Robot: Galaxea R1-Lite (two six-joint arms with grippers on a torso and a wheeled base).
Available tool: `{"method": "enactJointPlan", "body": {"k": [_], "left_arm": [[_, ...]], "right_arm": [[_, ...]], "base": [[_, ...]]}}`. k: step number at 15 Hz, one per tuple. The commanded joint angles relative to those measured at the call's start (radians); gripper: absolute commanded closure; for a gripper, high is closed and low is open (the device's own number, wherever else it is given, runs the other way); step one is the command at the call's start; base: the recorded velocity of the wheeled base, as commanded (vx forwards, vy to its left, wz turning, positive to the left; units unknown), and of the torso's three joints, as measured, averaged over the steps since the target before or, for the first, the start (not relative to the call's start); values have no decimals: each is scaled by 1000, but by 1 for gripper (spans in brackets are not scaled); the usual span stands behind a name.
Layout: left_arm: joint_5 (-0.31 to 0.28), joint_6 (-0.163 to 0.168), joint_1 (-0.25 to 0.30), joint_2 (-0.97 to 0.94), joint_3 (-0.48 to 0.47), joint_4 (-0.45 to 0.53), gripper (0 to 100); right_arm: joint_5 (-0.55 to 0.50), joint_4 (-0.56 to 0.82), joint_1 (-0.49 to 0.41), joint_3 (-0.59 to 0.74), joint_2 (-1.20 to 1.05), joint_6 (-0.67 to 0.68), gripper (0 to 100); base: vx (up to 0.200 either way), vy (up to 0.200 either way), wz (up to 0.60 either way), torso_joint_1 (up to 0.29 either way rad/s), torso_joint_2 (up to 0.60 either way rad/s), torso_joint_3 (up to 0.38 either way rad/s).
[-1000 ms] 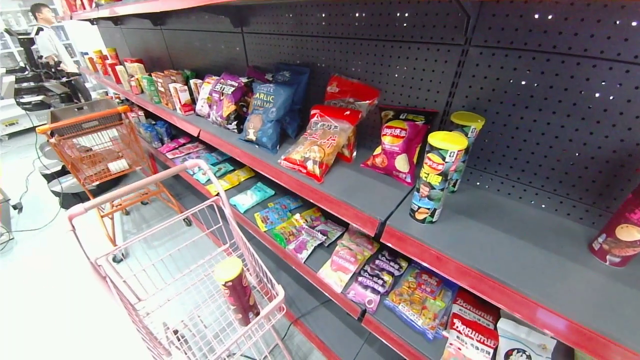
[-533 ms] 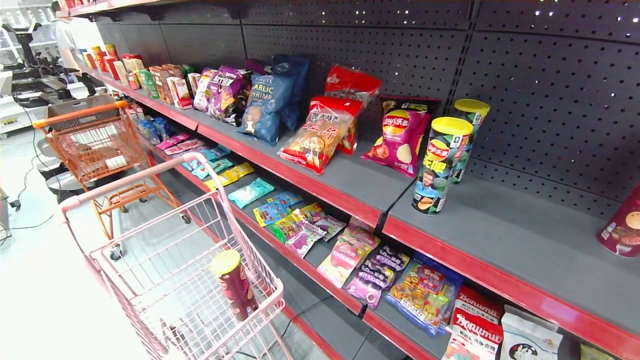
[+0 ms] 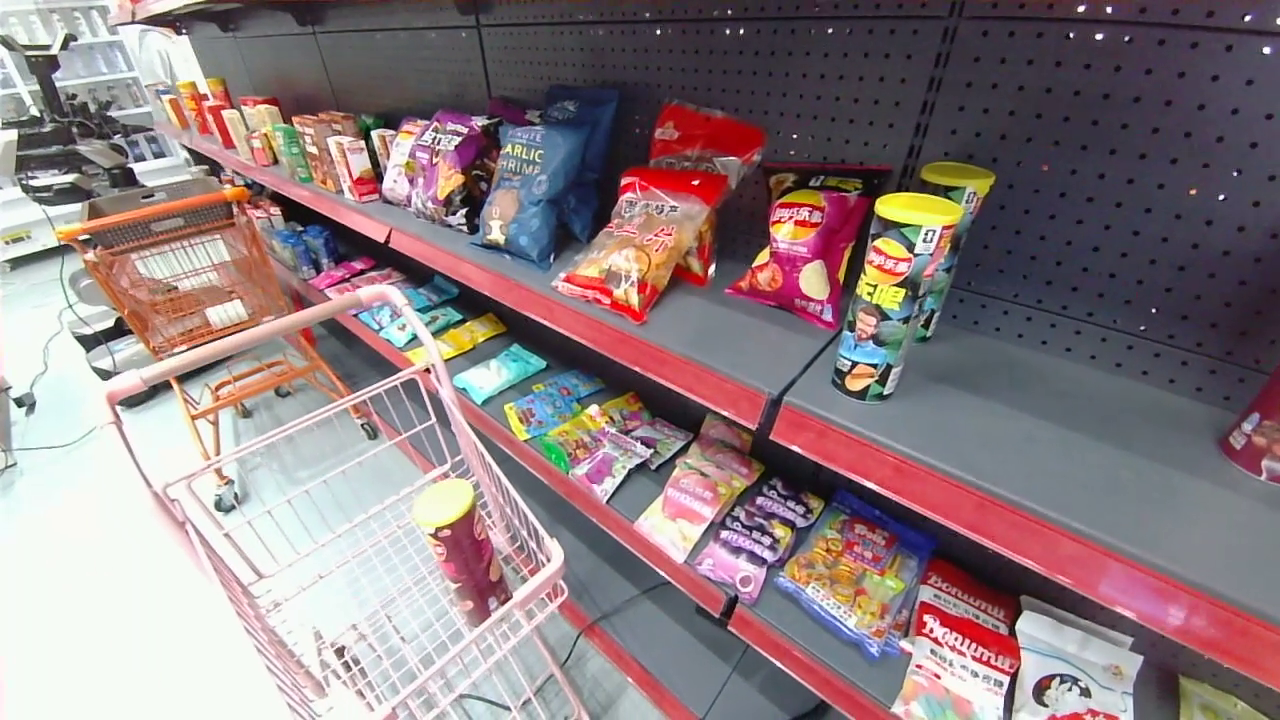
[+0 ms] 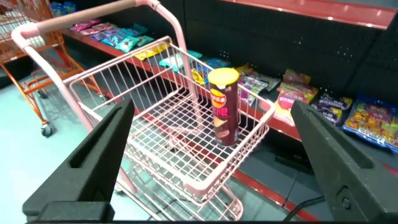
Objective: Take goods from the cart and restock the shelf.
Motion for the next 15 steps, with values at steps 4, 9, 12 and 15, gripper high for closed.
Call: {"method": "enactJointPlan", "body": {"k": [4, 9, 12, 15], "left_arm": [[0, 0, 1, 0, 0, 0, 0], [0, 0, 1, 0, 0, 0, 0], [0, 0, 1, 0, 0, 0, 0], [0, 1, 0, 1, 0, 0, 0]], "right_arm": [[0, 0, 0, 0, 1, -2, 0], [0, 0, 0, 0, 1, -2, 0], [5, 0, 0, 0, 1, -2, 0], [5, 0, 0, 0, 1, -2, 0]], "base": [[0, 0, 0, -155, 393, 231], [0, 0, 0, -198, 510, 315], [0, 0, 0, -116, 321, 203], [0, 0, 0, -15, 47, 31]]}}
